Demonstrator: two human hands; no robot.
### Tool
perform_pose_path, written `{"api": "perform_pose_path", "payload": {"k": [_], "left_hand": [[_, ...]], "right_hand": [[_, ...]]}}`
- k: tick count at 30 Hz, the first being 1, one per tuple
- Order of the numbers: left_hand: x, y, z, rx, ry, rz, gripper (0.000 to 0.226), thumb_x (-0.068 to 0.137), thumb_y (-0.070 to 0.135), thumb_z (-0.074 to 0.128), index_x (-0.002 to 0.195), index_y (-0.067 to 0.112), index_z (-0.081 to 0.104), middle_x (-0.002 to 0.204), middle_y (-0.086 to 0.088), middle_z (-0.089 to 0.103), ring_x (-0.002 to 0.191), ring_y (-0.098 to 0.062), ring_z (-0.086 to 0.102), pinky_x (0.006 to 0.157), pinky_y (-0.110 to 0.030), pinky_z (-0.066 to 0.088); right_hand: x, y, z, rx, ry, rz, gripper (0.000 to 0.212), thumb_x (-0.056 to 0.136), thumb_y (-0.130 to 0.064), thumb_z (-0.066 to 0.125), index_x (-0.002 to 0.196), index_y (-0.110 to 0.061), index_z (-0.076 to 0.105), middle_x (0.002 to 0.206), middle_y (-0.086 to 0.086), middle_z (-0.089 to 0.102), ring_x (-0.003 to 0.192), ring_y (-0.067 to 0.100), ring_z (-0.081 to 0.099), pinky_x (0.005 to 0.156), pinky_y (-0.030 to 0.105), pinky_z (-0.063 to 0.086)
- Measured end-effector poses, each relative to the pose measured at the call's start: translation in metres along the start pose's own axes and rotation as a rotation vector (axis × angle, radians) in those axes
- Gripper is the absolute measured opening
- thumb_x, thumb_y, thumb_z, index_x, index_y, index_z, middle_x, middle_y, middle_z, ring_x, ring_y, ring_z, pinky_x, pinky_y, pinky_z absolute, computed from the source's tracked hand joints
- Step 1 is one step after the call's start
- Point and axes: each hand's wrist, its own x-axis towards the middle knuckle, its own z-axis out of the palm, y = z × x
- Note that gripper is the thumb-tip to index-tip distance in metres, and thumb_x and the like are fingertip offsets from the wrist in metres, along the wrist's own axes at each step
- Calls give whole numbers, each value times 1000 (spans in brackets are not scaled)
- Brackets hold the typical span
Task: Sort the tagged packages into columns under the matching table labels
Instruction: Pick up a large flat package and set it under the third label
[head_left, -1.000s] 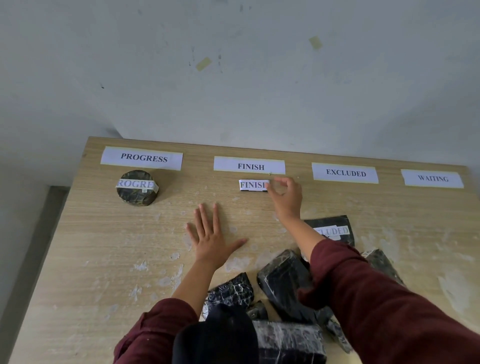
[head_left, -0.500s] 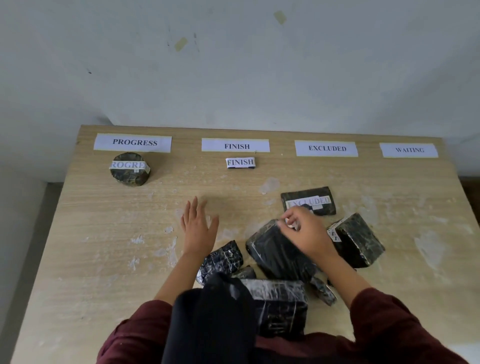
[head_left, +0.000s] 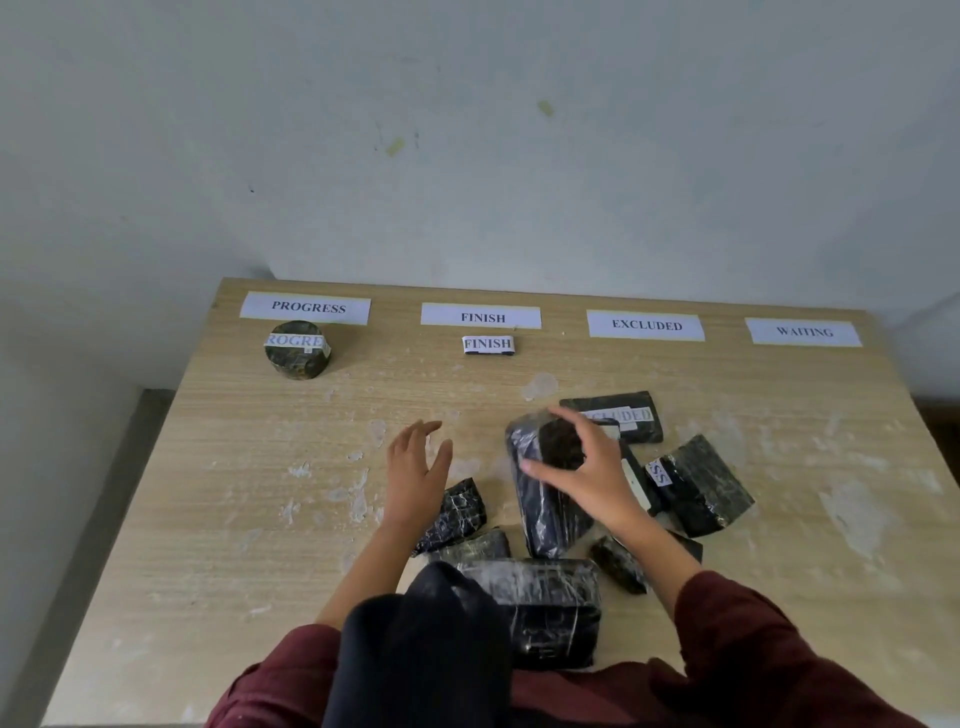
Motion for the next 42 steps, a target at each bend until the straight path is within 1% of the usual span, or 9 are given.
{"api": "perform_pose_path", "payload": {"k": [5, 8, 12, 18, 23, 28, 32, 38, 42], "left_hand": [[-10, 35, 2, -409, -324, -162, 50, 93, 48, 45, 131, 16, 50, 133, -3, 54, 121, -22, 50, 102, -37, 40], [-16, 47, 11, -475, -518, -237, 75, 74, 74, 52, 126, 21, 53, 130, 0, 58, 117, -25, 57, 103, -45, 43], [-24, 57, 18, -557, -545, -232, 51, 88, 57, 52, 122, 21, 59, 121, -1, 65, 100, -22, 68, 88, -34, 53], [-31, 66, 15, -586, -549, -201, 38, 95, 40, 48, 111, 12, 67, 107, -7, 69, 76, -17, 69, 61, -16, 49], [-33, 67, 14, -616, -524, -211, 33, 96, 31, 50, 112, 8, 66, 105, -8, 69, 72, -16, 69, 61, -16, 50], [-26, 70, 25, -656, -433, -244, 35, 92, 31, 57, 117, 6, 55, 112, -11, 68, 77, -17, 69, 72, -27, 53], [-22, 85, 42, -654, -476, -193, 36, 89, 30, 63, 116, 8, 52, 112, -9, 67, 87, -17, 72, 84, -33, 55], [-4, 122, 80, -352, -568, 3, 41, 83, 42, 68, 116, 21, 55, 111, 2, 64, 95, -14, 65, 77, -22, 53], [19, 128, 121, 63, -450, 169, 38, 91, 40, 56, 123, 19, 52, 126, -3, 58, 117, -19, 54, 98, -34, 45]], "right_hand": [[3, -8, -34, 1097, -169, 285, 87, 53, -46, 88, 128, -15, 57, 114, 11, 62, 114, 34, 55, 104, 49, 42], [-5, -6, -35, 1310, -137, 428, 62, 77, -50, 66, 125, -12, 60, 119, 17, 63, 114, 39, 57, 103, 55, 41], [-13, -3, -36, 1332, -51, 419, 50, 89, -53, 46, 86, -13, 75, 85, 12, 71, 72, 31, 70, 67, 37, 58], [-13, -1, -39, 1316, -92, 409, 57, 91, -53, 39, 80, -11, 77, 79, 13, 70, 68, 31, 69, 64, 35, 57], [-11, -6, -42, 1169, -149, 410, 50, 83, -56, 53, 84, -12, 77, 87, 14, 73, 80, 32, 68, 78, 39, 52], [-17, 2, -47, 1147, -239, 359, 68, 68, -39, 83, 128, -12, 62, 126, 14, 65, 116, 31, 61, 101, 47, 47], [-19, 10, -56, 1165, -19, 310, 53, 80, -15, 69, 130, -3, 57, 124, 18, 66, 106, 27, 67, 75, 32, 59], [-10, 37, -110, 1175, 165, 278, 48, 86, -30, 66, 128, -8, 58, 124, 16, 66, 115, 32, 63, 92, 46, 52], [18, 68, -169, 1123, 378, 262, 51, 88, -35, 64, 131, -8, 55, 123, 15, 66, 111, 31, 65, 86, 43, 55]]}}
